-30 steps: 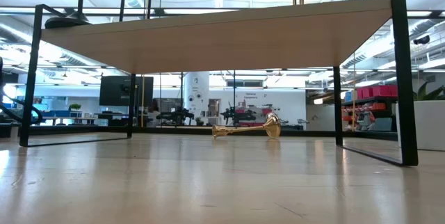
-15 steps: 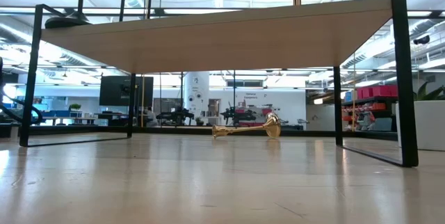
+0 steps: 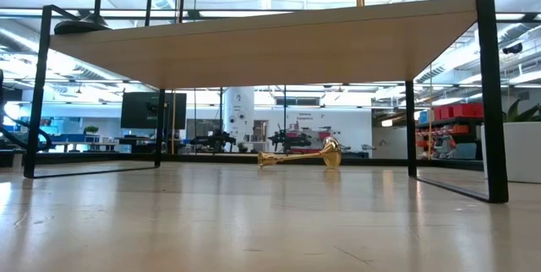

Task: Pick & Place candle stick holders
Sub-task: Put the left gold candle holder on the shelf aligned with the other gold candle holder, then put the gold candle holder on the shelf aligned with the other gold candle holder

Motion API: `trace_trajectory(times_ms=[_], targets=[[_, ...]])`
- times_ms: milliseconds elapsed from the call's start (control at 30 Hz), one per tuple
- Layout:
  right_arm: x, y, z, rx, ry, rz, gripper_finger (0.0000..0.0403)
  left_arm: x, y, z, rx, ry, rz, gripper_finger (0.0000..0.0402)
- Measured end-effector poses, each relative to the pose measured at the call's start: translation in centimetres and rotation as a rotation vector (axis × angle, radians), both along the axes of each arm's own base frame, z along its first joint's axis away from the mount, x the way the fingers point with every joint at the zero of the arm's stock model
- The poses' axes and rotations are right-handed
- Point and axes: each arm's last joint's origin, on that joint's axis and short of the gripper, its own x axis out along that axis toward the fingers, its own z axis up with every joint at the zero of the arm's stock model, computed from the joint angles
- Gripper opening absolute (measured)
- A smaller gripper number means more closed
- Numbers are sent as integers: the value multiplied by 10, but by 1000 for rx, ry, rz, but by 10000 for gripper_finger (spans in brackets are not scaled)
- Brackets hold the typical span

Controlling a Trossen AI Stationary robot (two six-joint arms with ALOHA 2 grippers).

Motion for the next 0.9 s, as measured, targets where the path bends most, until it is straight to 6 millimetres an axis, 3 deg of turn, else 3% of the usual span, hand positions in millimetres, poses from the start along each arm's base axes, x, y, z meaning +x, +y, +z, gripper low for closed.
trace_trajectory(times_ms=[600,900], targets=[[-6,2,3,-18,5,-25,115,0,0,-1,1,6,0,181],[-27,6,5,-54,51,-63,155,0,0,-1,3,11,0,181]])
